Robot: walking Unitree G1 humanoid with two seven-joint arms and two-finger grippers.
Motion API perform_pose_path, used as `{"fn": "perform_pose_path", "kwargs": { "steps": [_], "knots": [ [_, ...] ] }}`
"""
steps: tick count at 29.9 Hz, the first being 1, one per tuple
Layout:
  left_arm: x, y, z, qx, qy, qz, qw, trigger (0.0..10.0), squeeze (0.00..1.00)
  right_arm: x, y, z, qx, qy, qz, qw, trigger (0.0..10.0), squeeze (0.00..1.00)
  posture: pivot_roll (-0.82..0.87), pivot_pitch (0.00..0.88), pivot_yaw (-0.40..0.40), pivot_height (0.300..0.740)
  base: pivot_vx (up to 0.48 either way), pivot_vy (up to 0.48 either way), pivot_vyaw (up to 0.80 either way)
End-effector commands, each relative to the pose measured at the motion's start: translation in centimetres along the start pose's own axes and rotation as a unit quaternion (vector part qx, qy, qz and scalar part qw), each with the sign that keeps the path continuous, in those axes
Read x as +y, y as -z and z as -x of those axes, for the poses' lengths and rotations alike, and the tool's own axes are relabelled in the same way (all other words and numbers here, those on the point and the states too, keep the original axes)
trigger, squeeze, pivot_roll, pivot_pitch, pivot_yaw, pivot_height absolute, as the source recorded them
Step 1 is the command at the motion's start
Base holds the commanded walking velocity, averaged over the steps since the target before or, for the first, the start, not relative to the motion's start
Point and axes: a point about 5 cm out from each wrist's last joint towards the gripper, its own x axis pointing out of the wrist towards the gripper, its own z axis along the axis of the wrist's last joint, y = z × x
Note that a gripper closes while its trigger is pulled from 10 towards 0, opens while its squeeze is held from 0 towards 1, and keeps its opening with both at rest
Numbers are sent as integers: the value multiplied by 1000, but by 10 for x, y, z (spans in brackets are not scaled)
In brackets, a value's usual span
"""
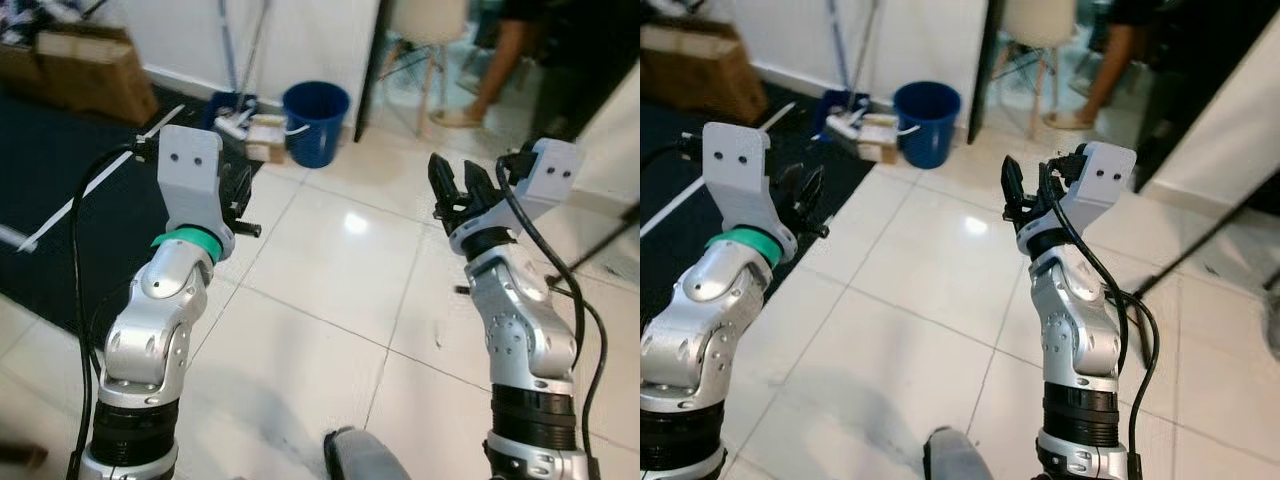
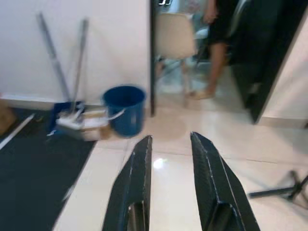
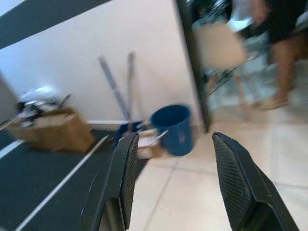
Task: Setting the table
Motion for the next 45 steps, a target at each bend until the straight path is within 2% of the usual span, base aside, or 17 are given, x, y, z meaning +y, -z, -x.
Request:
{"fn": "perform_pose_path", "kwargs": {
  "steps": [1,45],
  "knots": [
    [2,5,2,10,-7,-1,1000,10000,0,-1,5,2,9,3,-7,1000,10000,0,-138,0,42,740,0,0,-800],
    [-2,2,-1,0,-5,17,1000,10000,0,0,6,4,14,5,-7,1000,10000,0,-135,0,38,740,0,0,-800]
  ]
}}
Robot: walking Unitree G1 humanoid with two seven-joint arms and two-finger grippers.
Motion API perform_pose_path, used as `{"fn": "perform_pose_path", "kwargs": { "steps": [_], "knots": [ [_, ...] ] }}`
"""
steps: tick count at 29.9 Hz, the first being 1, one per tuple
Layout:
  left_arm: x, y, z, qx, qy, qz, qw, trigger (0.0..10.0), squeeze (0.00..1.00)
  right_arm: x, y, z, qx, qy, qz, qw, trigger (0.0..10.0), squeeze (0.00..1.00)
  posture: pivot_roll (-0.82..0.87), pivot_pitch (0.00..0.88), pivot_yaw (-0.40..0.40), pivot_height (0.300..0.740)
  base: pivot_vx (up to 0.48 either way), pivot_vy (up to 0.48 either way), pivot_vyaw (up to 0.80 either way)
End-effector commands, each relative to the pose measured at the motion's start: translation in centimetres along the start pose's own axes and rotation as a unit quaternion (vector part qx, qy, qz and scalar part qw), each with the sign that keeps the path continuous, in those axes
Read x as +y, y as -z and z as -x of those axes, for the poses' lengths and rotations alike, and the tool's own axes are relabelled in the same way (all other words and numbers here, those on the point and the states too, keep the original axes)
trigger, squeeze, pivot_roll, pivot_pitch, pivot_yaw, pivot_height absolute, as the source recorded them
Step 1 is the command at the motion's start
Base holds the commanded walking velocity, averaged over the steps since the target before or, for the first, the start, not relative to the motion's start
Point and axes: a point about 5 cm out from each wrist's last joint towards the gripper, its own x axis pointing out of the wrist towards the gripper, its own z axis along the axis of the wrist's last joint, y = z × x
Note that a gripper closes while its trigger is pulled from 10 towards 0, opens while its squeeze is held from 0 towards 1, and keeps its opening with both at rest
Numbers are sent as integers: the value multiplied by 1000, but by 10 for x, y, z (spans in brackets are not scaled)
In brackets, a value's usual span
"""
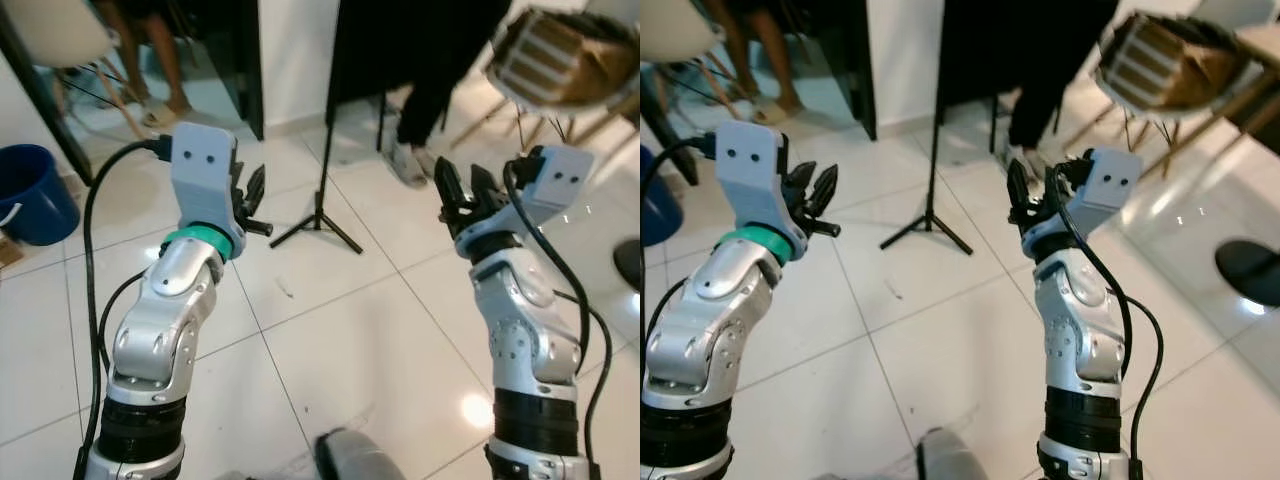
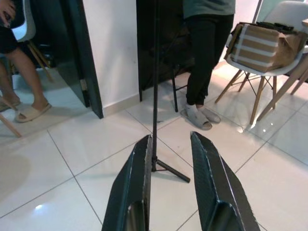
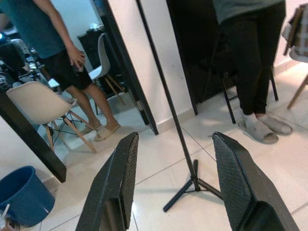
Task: Setting the table
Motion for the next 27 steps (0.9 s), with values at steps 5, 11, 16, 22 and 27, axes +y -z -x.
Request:
{"fn": "perform_pose_path", "kwargs": {
  "steps": [5,11,16,22,27],
  "knots": [
    [-2,0,0,-1,5,5,1000,10000,0,-5,1,2,4,9,-1,1000,10000,0,-135,0,38,740,0,0,-800],
    [-3,1,-3,-1,0,6,1000,10000,0,-5,1,2,3,9,-2,1000,10000,0,-136,0,40,740,0,0,-800],
    [-3,1,-4,-1,-2,6,1000,10000,0,-5,1,2,3,10,-1,1000,10000,0,-137,0,41,740,0,0,-800],
    [-3,2,-5,1,-5,7,1000,10000,0,-6,1,1,3,9,0,1000,10000,0,-137,0,38,740,0,0,-800],
    [-2,3,-6,1,-6,6,1000,10000,0,-5,1,0,2,7,1,1000,10000,0,-136,0,36,740,0,0,-800]
  ]
}}
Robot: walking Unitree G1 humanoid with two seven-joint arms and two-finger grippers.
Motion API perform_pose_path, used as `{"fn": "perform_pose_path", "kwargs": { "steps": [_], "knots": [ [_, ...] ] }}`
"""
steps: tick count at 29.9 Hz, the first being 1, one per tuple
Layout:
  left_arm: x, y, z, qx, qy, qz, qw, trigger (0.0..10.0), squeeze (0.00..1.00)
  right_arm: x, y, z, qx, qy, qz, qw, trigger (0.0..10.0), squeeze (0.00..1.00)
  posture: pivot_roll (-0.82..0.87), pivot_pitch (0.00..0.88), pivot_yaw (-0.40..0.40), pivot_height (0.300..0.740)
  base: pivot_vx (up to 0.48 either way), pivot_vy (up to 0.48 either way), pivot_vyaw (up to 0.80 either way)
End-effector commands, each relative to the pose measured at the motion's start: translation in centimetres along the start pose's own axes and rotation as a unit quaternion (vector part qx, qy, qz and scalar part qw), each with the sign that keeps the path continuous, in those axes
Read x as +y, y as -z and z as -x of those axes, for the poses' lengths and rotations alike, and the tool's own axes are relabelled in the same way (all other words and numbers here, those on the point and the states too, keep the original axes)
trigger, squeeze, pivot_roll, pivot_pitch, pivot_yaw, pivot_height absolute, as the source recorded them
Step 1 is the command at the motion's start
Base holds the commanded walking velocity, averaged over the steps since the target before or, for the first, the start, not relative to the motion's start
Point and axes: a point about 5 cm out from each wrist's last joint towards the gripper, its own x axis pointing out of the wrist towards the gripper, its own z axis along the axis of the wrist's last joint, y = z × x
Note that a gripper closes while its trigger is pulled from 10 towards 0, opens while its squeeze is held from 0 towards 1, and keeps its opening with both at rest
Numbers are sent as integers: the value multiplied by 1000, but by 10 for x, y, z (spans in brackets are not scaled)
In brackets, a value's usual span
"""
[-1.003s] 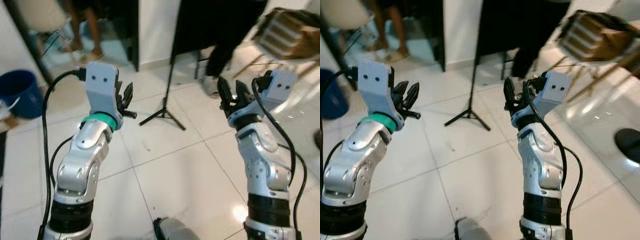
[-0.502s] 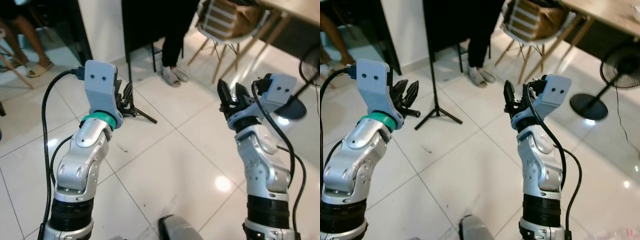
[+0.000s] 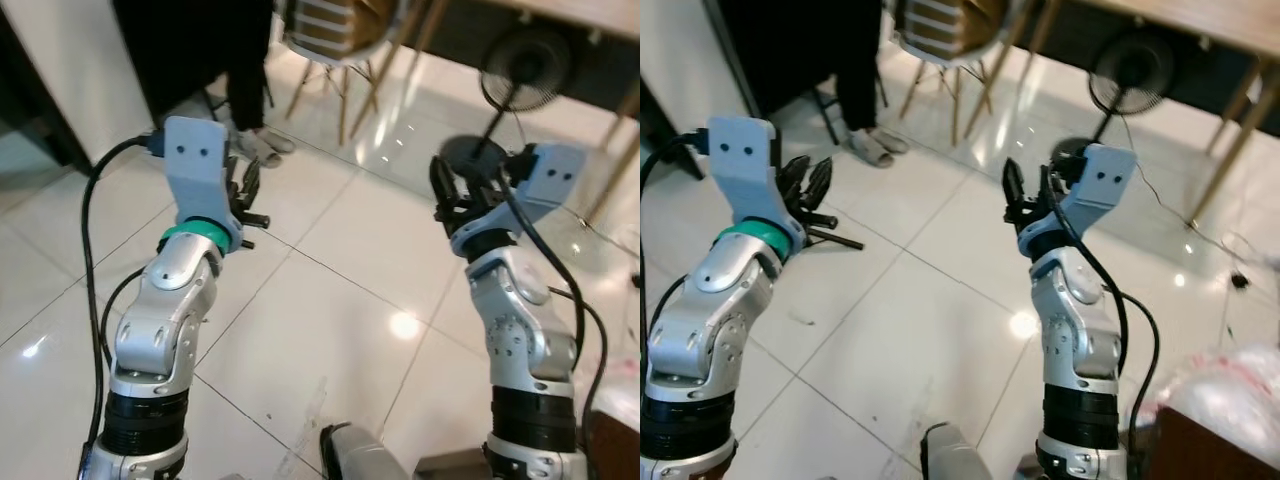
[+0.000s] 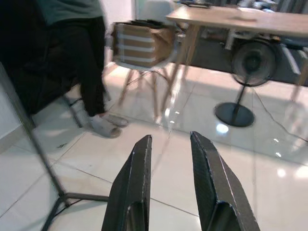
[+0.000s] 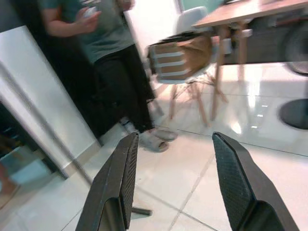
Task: Setting the table
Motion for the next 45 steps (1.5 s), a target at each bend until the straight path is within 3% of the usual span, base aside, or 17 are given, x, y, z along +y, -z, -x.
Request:
{"fn": "perform_pose_path", "kwargs": {
  "steps": [1,11,15,17,19,24,25,26,28,35,42,45],
  "knots": [
    [-1,3,0,4,-1,-5,1000,10000,0,-2,-1,1,-2,3,-1,1000,10000,0,-136,0,36,740,0,0,-800],
    [1,6,1,7,-4,-17,1000,10000,0,-2,0,0,0,0,0,1000,10000,0,-134,0,36,740,0,0,-800],
    [3,9,3,0,-16,-72,997,10000,0,0,4,0,7,-5,0,1000,10000,0,-128,0,35,740,0,0,-800],
    [7,15,8,-8,-31,-140,990,10000,0,5,11,-1,22,-27,6,999,10000,0,-126,0,34,740,0,0,-800],
    [8,17,10,-10,-34,-155,987,10000,0,6,12,-1,26,-33,7,999,10000,0,-126,0,34,740,0,0,-800],
    [23,29,26,11,-67,-148,987,10000,0,21,25,-8,49,-70,5,996,10000,0,-80,0,-5,740,0,0,-800],
    [30,30,34,13,-87,-148,985,10000,0,33,31,-12,62,-100,1,993,10000,0,-44,1,-37,740,0,0,-800],
    [30,30,34,13,-87,-148,985,10000,0,33,31,-12,62,-100,1,993,10000,0,-44,1,-37,740,0,0,-800],
    [38,30,41,11,-110,-153,982,10000,0,51,40,-14,79,-144,-11,986,10000,0,-25,0,-48,740,0,0,-400],
    [37,31,38,1,-113,-160,981,10000,0,75,45,-11,87,-210,-41,973,10000,0,-37,0,-32,740,40,0,0],
    [35,33,33,-1,-112,-157,981,10000,0,77,44,-9,76,-204,-38,975,10000,0,-56,0,-20,740,433,0,0],
    [34,36,28,8,-112,-120,986,10000,0,66,41,-8,57,-169,-19,984,10000,0,-69,0,-7,740,480,0,0]
  ]
}}
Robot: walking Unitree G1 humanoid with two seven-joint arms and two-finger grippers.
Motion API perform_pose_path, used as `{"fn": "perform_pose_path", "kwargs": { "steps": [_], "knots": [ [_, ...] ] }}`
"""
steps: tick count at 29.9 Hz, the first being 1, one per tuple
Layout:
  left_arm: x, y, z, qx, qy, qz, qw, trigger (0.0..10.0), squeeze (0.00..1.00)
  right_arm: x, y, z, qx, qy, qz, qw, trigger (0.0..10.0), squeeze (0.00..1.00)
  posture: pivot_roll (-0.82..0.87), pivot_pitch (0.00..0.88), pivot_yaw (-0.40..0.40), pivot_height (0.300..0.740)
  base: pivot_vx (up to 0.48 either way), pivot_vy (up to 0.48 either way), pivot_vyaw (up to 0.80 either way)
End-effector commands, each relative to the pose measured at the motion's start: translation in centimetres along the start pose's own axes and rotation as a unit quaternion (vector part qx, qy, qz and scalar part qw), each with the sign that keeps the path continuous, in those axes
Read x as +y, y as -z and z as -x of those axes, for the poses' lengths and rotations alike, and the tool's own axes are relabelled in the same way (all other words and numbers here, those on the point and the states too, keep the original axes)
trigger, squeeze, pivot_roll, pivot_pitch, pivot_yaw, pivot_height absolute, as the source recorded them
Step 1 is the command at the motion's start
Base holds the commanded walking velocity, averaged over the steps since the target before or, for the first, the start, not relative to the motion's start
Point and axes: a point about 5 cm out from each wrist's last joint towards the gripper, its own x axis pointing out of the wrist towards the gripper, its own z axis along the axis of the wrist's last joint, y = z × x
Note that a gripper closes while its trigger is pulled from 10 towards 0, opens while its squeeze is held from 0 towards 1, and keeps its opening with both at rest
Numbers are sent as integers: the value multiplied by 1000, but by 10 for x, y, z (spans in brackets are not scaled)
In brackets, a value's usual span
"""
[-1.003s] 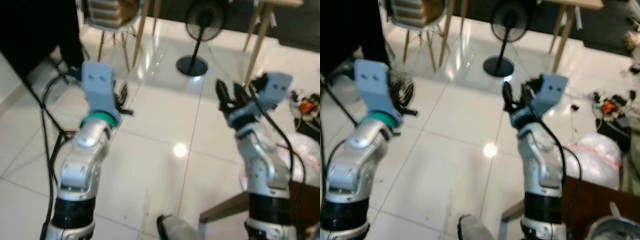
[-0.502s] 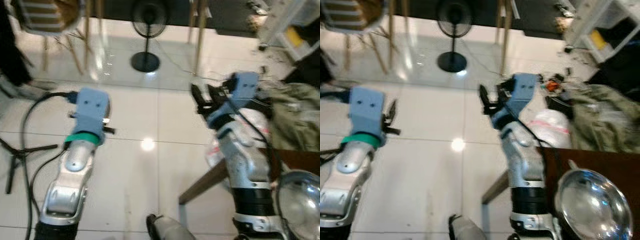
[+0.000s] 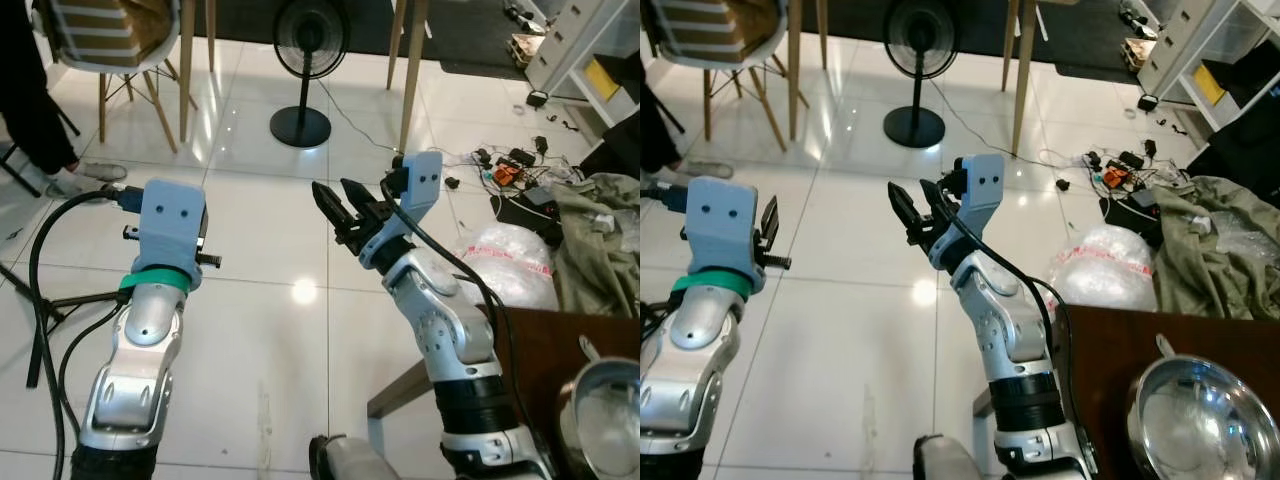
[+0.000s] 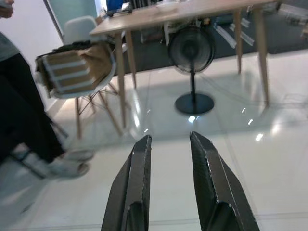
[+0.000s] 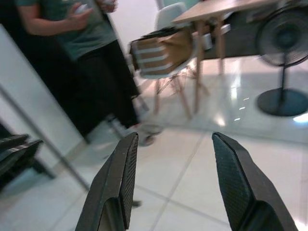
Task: Setting the table
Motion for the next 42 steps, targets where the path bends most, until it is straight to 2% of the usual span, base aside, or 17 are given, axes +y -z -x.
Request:
{"fn": "perform_pose_path", "kwargs": {
  "steps": [1,7,8,10,11,12,15,17,20,24,26,29,30,32,33,35,42],
  "knots": [
    [4,9,1,22,-5,11,1000,10000,0,-2,-4,2,-16,18,17,1000,10000,0,-69,0,-7,740,480,0,0],
    [-8,7,-4,18,33,34,999,10000,0,-20,-13,8,-36,71,54,995,10000,0,-80,0,6,740,480,0,0],
    [-12,6,-5,15,48,35,998,10000,0,-25,-17,12,-42,85,77,992,10000,0,-98,0,23,740,480,0,0],
    [-19,5,-6,11,74,37,997,10000,0,-36,-24,18,-53,112,135,983,10000,0,-100,0,25,740,480,0,0],
    [-25,5,-8,11,91,39,995,10000,0,-44,-30,23,-59,140,180,972,10000,0,-111,0,31,740,480,0,0],
    [-25,5,-8,11,91,39,995,10000,0,-44,-30,23,-59,140,180,972,10000,0,-111,0,31,740,480,0,0],
    [-40,8,-11,10,135,47,990,10000,0,-60,-45,34,-78,201,269,939,10000,0,-130,0,34,740,480,0,0],
    [-49,9,-14,7,158,50,986,10000,0,-68,-53,40,-88,228,287,926,10000,0,-139,0,34,740,480,0,0],
    [-56,8,-17,0,175,52,983,10000,0,-75,-57,45,-92,240,284,924,10000,0,-149,0,37,740,480,0,0],
    [-65,6,-18,-9,194,55,979,10000,0,-81,-59,50,-93,243,273,926,10000,0,-159,0,45,740,480,0,0],
    [-71,4,-18,-16,207,54,977,10000,0,-85,-56,55,-93,235,239,937,10000,0,-167,0,48,740,480,0,0],
    [-74,3,-18,-19,211,52,976,10000,0,-87,-52,57,-89,231,228,942,10000,0,-166,0,49,740,480,0,0],
    [-74,3,-18,-19,211,52,976,10000,0,-87,-52,57,-89,231,228,942,10000,0,-166,0,49,740,480,0,0],
    [-72,7,-16,-15,202,49,978,10000,0,-83,-37,56,-61,189,200,960,10000,0,-155,0,44,740,480,0,0],
    [-72,7,-16,-15,202,49,978,10000,0,-83,-37,56,-61,189,200,960,10000,0,-155,0,44,740,480,0,0],
    [-65,15,-14,-8,183,46,982,10000,0,-74,-26,53,-40,137,172,975,10000,0,-145,0,33,740,480,0,0],
    [-61,21,-11,-4,168,46,985,10000,0,-71,-24,47,-37,124,160,979,10000,0,-138,0,22,740,467,0,0]
  ]
}}
